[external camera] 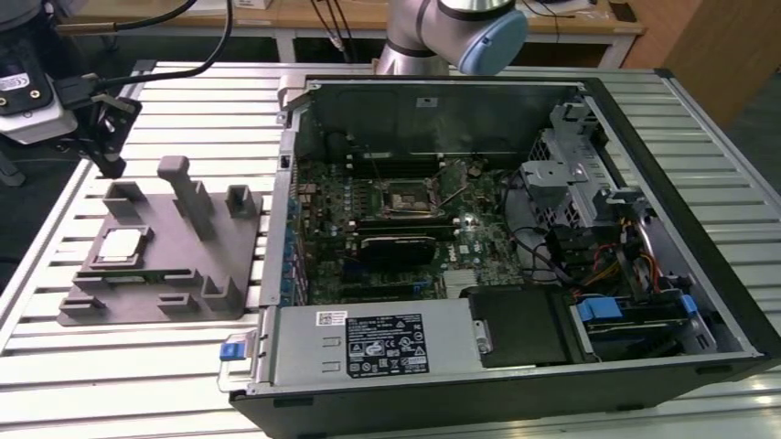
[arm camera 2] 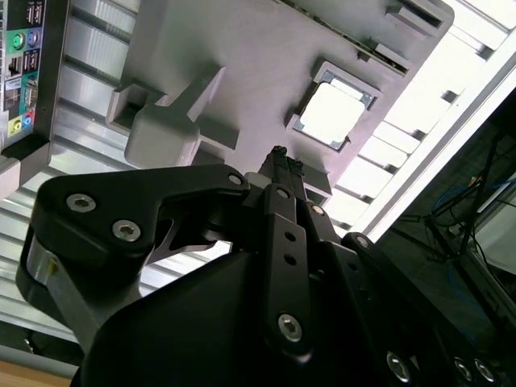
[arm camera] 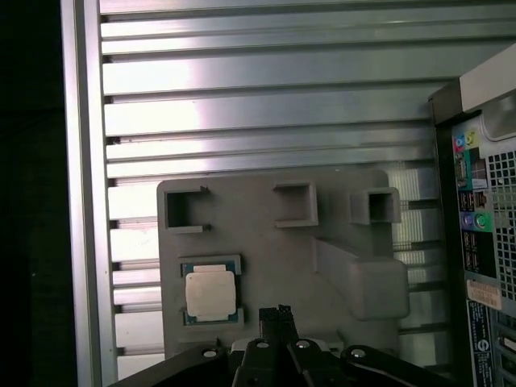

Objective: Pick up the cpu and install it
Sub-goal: 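Pick up the cpu and move it towards the insertion slot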

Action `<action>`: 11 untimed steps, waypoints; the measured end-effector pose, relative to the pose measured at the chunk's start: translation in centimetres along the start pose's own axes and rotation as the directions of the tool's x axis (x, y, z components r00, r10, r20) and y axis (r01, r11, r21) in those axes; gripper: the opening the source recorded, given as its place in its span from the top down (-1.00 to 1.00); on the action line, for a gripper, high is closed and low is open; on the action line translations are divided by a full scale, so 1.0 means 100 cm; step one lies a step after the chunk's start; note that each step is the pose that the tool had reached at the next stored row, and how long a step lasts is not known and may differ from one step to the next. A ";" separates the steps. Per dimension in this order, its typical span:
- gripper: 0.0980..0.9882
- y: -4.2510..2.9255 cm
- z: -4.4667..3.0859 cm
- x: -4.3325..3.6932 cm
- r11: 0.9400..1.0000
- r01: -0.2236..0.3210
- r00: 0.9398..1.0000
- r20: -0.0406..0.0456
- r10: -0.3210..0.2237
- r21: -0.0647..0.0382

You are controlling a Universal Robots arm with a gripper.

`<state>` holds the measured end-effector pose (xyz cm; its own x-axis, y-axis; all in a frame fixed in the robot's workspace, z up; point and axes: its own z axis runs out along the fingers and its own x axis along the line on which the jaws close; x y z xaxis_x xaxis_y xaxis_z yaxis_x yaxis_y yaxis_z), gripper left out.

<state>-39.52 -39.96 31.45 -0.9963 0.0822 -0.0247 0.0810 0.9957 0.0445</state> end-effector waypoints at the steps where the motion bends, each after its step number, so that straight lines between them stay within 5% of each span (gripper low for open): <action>1: 0.98 0.0000 0.0002 0.0005 1.000 0.000 1.000 0.000 0.000 0.000; 11: 0.98 -0.0010 0.0045 0.0097 1.000 0.000 1.000 0.000 0.000 0.000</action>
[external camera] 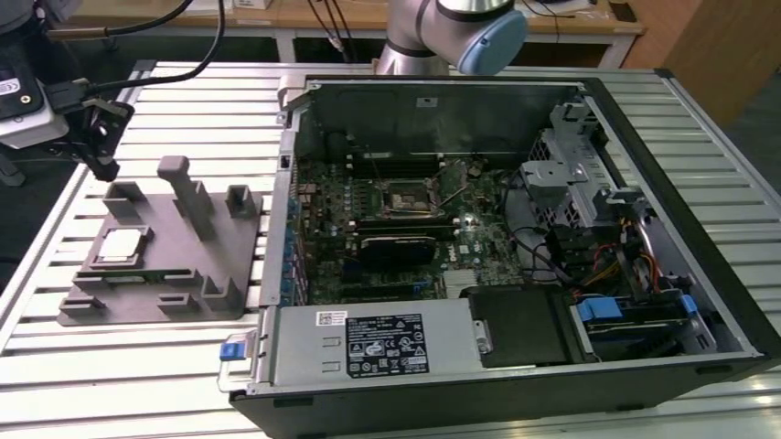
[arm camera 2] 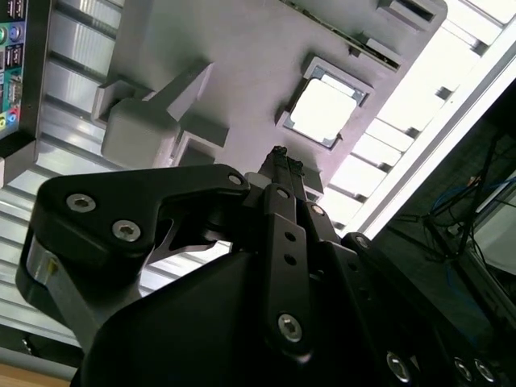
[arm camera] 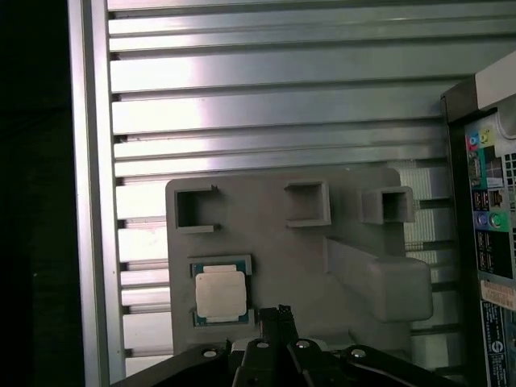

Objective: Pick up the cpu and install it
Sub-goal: 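Pick up the cpu and move it towards the insertion slot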

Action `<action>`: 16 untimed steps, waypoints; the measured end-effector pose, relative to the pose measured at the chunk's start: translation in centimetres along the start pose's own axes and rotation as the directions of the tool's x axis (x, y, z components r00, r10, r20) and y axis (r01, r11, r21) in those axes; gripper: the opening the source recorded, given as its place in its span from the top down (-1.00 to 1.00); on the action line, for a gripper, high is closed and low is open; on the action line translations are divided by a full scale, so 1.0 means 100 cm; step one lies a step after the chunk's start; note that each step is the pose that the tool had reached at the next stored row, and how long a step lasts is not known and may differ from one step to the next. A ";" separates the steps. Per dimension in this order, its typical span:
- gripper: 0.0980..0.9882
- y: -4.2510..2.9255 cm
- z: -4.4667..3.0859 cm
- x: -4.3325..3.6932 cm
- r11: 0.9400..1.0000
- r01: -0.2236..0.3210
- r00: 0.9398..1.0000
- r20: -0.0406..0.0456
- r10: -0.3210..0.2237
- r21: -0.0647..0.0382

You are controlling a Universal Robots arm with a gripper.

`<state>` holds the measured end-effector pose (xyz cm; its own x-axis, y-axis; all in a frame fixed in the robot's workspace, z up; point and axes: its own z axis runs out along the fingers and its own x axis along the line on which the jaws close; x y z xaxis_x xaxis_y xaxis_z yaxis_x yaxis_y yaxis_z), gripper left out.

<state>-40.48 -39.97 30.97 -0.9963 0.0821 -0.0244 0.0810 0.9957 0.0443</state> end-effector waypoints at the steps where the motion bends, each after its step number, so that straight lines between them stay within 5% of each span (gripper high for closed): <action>1: 0.98 -0.0001 0.0009 0.0009 1.000 0.000 1.000 0.000 0.000 0.000; 16: 0.98 -0.0023 0.0187 0.0165 1.000 0.000 1.000 0.000 0.000 0.000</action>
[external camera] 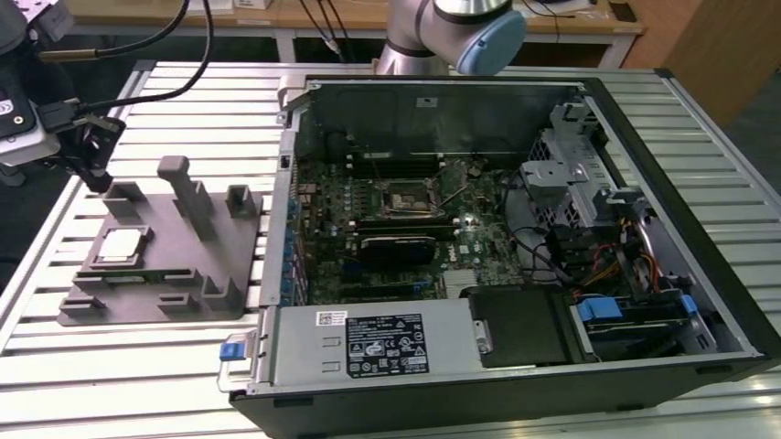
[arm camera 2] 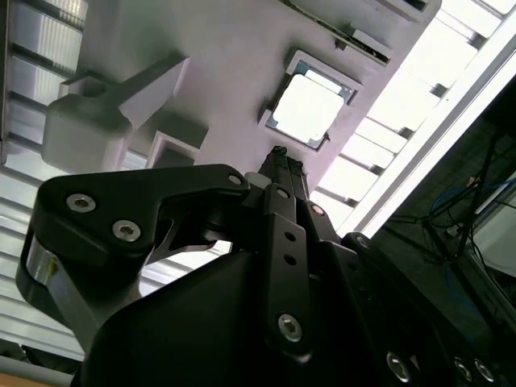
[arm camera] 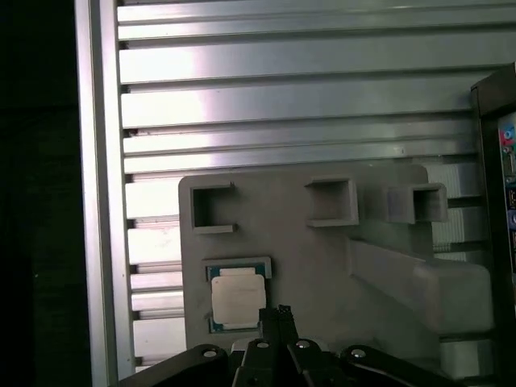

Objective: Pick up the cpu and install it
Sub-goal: 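Pick up the cpu and move it towards the insertion slot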

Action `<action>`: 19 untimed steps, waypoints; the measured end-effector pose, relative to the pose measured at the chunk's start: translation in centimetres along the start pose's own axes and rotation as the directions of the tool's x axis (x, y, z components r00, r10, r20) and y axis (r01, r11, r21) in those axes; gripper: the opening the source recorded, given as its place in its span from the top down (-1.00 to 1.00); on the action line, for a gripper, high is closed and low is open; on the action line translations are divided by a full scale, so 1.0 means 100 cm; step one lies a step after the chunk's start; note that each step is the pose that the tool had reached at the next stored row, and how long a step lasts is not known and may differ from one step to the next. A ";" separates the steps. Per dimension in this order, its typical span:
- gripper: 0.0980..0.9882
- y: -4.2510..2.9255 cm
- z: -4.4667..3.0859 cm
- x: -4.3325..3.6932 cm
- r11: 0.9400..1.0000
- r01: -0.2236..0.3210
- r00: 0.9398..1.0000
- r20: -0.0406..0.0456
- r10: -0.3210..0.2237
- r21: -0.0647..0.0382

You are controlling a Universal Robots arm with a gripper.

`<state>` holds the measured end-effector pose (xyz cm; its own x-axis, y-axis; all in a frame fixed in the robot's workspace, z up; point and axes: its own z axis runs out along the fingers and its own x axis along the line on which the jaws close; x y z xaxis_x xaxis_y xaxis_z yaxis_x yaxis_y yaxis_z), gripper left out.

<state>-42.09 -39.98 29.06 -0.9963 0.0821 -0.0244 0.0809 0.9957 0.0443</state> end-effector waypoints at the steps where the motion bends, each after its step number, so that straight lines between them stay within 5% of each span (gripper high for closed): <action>1: 0.98 -0.0002 0.0015 0.0011 1.000 0.000 1.000 0.000 0.000 0.000; 19: 0.98 -0.0027 0.0254 0.0173 1.000 0.000 1.000 0.000 0.000 0.000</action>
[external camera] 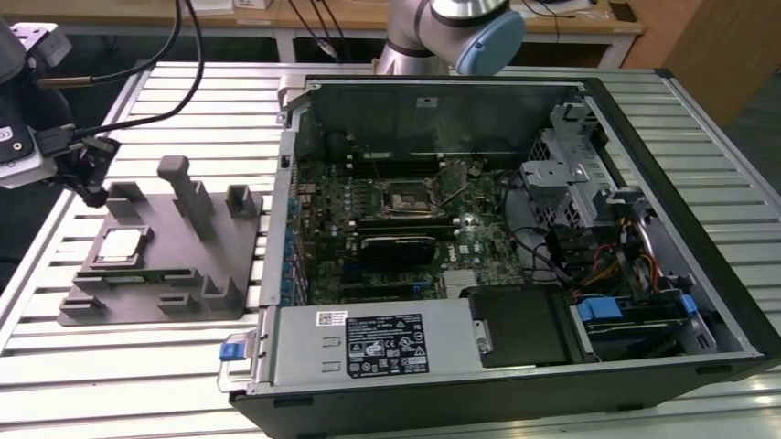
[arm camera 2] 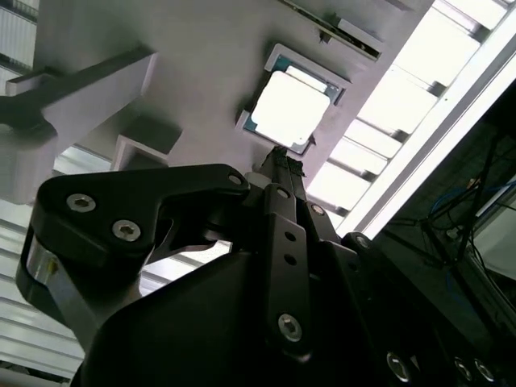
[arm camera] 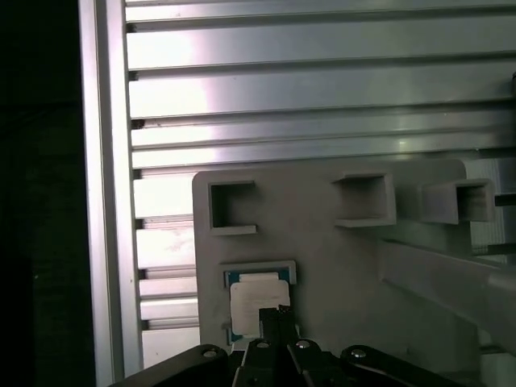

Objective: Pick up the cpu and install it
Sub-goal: 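Pick up the cpu and move it towards the insertion slot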

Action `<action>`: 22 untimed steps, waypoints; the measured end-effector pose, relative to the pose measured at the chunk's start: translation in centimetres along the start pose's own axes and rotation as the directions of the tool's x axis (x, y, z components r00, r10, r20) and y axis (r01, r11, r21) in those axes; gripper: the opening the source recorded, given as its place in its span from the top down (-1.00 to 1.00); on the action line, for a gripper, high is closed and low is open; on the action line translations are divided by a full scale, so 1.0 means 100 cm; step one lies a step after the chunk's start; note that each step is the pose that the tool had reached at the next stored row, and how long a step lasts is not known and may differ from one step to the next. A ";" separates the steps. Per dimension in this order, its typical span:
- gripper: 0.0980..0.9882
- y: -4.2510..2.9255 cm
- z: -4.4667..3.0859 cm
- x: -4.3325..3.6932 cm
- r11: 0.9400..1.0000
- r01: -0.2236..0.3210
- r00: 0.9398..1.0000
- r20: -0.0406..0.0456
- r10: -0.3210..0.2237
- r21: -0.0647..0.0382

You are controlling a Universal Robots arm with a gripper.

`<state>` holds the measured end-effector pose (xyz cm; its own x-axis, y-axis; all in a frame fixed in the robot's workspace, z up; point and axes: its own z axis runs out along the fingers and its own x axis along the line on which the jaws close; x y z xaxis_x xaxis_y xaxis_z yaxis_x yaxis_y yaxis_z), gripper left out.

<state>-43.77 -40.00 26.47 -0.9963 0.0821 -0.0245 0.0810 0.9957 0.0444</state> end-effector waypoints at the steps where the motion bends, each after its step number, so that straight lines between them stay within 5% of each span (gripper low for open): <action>1: 0.98 -0.0002 0.0012 0.0008 1.000 0.000 1.000 0.000 0.000 0.000; 22: 0.98 -0.0121 0.0301 0.0062 1.000 0.000 1.000 0.000 0.000 0.000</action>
<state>-44.39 -41.03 23.39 -0.9963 0.0822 -0.0245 0.0810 0.9957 0.0444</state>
